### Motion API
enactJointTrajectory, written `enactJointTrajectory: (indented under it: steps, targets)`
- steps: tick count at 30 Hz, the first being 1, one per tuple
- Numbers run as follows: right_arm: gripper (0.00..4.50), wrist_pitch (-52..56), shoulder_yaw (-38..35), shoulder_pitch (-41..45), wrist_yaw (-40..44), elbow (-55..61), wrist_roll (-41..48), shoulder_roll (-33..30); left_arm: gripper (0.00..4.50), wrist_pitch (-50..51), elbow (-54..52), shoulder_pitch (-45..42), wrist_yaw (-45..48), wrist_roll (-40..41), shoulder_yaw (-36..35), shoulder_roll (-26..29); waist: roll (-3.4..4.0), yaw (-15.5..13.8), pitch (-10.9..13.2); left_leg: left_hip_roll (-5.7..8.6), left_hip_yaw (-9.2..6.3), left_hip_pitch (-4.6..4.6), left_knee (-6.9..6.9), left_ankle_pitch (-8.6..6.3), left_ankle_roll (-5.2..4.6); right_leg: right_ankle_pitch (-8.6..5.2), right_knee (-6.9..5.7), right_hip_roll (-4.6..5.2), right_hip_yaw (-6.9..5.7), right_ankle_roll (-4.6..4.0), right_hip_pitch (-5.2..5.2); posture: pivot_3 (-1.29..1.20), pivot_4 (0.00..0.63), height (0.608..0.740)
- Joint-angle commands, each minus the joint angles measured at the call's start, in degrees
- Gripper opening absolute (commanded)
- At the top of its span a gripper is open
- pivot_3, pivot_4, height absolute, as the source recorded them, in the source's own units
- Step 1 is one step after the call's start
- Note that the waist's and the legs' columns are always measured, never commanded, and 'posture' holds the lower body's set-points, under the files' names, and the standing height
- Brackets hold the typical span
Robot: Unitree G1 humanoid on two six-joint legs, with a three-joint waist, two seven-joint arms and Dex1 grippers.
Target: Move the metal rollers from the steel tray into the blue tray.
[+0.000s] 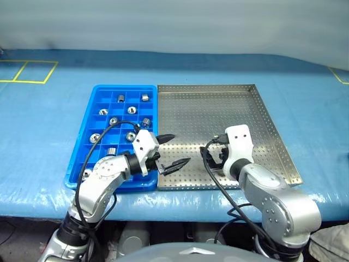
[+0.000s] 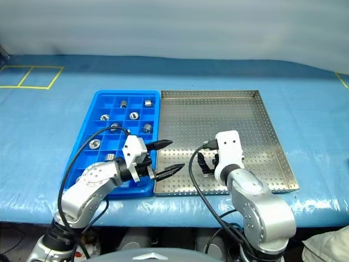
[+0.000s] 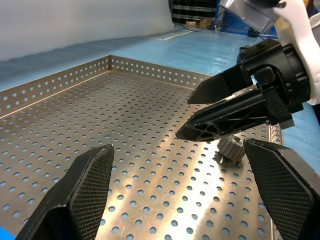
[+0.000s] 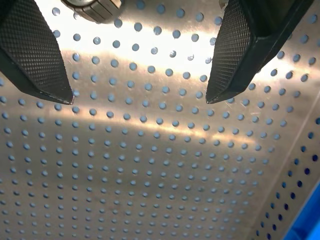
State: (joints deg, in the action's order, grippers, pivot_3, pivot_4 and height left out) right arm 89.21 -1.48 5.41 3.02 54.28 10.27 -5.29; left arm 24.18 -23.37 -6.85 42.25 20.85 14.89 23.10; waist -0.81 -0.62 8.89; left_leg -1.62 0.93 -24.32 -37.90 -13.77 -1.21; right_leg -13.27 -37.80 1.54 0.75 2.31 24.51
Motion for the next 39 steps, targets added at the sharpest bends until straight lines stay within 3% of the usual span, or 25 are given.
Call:
enactJointTrajectory:
  steps: [1,18,27,36,39]
  targets:
    - [4.47,-1.19,0.02,-1.87,-0.63,1.63,-0.73,-0.8,4.5,-0.51,-0.53,-0.95,1.91,0.1,1.82,0.08,0.0,0.08,0.0,0.0,0.01,0.0,-0.01,0.0,0.0,0.0,0.0,0.0,0.01,0.01,0.0,0.04,0.15,0.74]
    - [4.47,-1.68,-5.05,-6.37,0.38,-5.76,-1.33,0.11,4.5,0.9,-3.33,-0.7,0.91,-0.31,2.9,-0.43,-0.01,0.47,-0.02,-0.02,0.08,0.08,-0.07,0.01,-0.02,0.0,-0.03,0.0,0.11,0.01,-0.06,0.07,0.15,0.74]
    - [1.77,-1.52,-2.7,-2.94,0.99,-7.79,-0.55,-0.78,4.5,0.85,-5.41,1.8,-1.86,-0.3,1.36,-0.15,-0.01,-0.41,-0.02,-0.01,0.09,0.15,-0.06,0.01,-0.02,0.12,-0.03,-0.03,0.12,0.21,-0.11,0.17,0.15,0.74]
    - [1.77,-6.19,4.47,6.02,3.88,-10.41,1.43,-2.91,4.5,-2.72,-5.76,5.97,-7.93,-1.49,-4.73,-1.02,-0.01,-1.99,-0.01,0.0,0.1,0.2,-0.05,0.01,-0.02,0.13,-0.04,-0.05,0.12,0.2,-0.14,0.28,0.15,0.74]
    - [1.77,-10.46,9.47,11.2,6.62,-12.23,2.91,-3.97,4.5,-4.97,-6.81,8.62,-10.23,-1.28,-9.88,-0.52,-0.01,-2.53,0.0,0.0,0.11,0.19,-0.01,0.01,-0.02,0.13,-0.03,-0.05,0.12,0.2,-0.12,0.33,0.15,0.74]
